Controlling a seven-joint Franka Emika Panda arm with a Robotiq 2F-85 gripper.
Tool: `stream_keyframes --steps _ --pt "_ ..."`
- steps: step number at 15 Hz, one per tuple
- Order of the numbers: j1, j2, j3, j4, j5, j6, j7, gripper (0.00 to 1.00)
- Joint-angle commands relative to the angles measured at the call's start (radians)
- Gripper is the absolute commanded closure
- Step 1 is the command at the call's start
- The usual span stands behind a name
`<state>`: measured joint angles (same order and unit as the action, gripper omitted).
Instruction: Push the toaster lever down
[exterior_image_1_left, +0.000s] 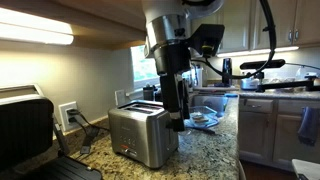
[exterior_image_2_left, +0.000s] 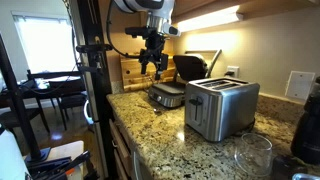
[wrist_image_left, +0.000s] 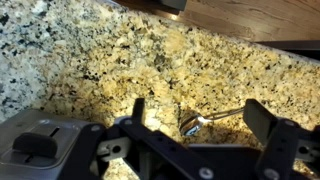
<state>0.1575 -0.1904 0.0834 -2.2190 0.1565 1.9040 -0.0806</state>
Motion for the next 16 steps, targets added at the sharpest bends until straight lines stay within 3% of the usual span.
stream_keyframes --steps 1,8,16 --pt "-0.010 0.000 0.010 0.002 0.002 -0.002 -0.001 0.00" --pt "-0.014 0.005 0.011 0.004 -0.012 0.006 0.013 0.00" --pt "-0.076 0.011 0.005 0.008 -0.172 0.140 0.189 0.00"
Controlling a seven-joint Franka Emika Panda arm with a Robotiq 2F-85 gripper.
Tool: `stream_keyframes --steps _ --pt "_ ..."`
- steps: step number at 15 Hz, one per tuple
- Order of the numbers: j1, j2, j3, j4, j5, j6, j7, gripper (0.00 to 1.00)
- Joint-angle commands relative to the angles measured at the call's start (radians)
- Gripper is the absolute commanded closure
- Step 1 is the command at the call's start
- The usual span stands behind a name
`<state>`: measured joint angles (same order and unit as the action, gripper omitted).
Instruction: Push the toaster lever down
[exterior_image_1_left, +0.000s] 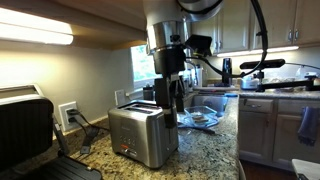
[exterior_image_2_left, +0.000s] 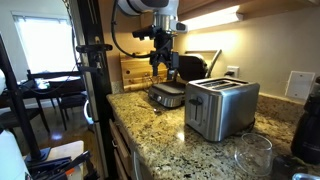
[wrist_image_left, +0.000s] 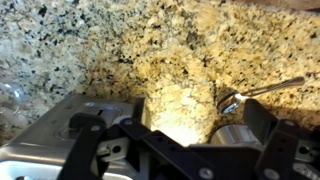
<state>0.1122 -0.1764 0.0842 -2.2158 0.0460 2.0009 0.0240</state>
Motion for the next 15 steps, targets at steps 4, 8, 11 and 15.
stream_keyframes --steps 4,8,11,15 --pt "-0.071 -0.005 -0.003 0.006 -0.140 0.088 0.192 0.25" --pt "-0.091 -0.019 -0.007 -0.004 -0.153 0.081 0.265 0.47" --pt "-0.102 -0.012 -0.017 -0.013 -0.153 0.108 0.264 0.67" --pt "-0.114 0.013 -0.043 -0.014 -0.140 0.138 0.224 0.93"
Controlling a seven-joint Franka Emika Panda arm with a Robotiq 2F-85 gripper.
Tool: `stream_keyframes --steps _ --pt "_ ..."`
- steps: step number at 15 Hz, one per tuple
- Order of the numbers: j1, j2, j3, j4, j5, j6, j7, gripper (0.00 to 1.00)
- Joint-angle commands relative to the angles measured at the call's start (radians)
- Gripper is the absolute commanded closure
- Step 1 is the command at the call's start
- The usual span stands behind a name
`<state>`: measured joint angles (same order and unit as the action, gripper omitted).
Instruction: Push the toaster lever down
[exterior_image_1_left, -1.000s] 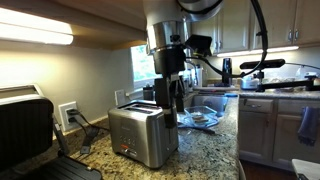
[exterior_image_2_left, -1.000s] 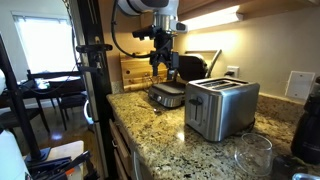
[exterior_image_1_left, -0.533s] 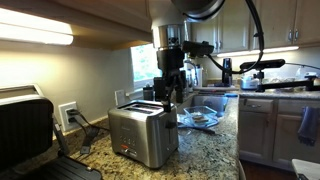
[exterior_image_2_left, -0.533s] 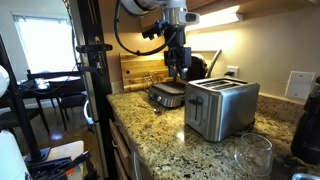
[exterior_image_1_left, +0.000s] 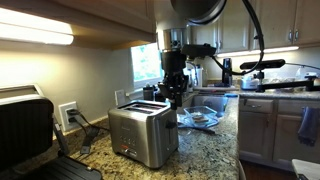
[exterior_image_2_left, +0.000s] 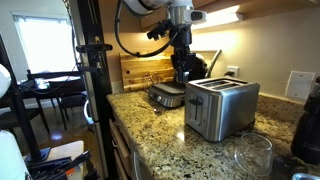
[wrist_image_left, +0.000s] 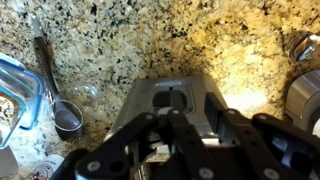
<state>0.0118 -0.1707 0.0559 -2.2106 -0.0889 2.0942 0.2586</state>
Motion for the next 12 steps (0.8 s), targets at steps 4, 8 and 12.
stream_keyframes --steps 4,8,12 --pt "-0.021 0.077 -0.045 -0.007 0.007 0.119 -0.053 1.00" --pt "-0.025 0.169 -0.063 0.007 0.007 0.181 -0.080 0.98" --pt "-0.025 0.211 -0.073 0.004 0.029 0.214 -0.118 0.98"
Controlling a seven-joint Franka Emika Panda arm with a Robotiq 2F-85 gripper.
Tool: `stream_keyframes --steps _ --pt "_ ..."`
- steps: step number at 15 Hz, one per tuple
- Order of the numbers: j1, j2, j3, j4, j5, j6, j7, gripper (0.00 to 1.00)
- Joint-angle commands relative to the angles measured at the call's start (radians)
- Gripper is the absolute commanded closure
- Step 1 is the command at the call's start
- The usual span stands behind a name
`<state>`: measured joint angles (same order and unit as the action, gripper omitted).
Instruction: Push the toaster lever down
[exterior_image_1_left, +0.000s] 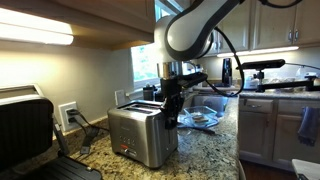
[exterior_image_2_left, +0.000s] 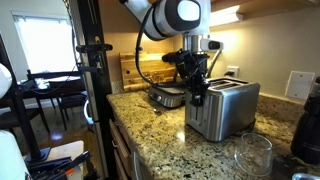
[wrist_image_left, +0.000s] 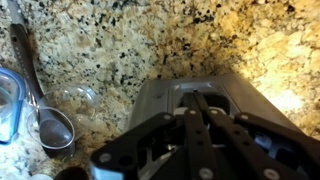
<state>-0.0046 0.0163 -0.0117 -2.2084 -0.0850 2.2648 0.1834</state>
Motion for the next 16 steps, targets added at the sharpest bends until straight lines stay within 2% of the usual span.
stream_keyframes --steps 1,6,13,16 --pt "-0.008 0.025 -0.007 -0.004 0.031 0.052 -0.056 0.98" --pt "-0.012 0.038 -0.014 -0.041 0.084 0.092 -0.099 0.98" --pt "-0.012 0.118 -0.015 -0.086 0.083 0.196 -0.099 0.98" --pt "-0.009 0.108 -0.013 -0.083 0.075 0.182 -0.090 0.98"
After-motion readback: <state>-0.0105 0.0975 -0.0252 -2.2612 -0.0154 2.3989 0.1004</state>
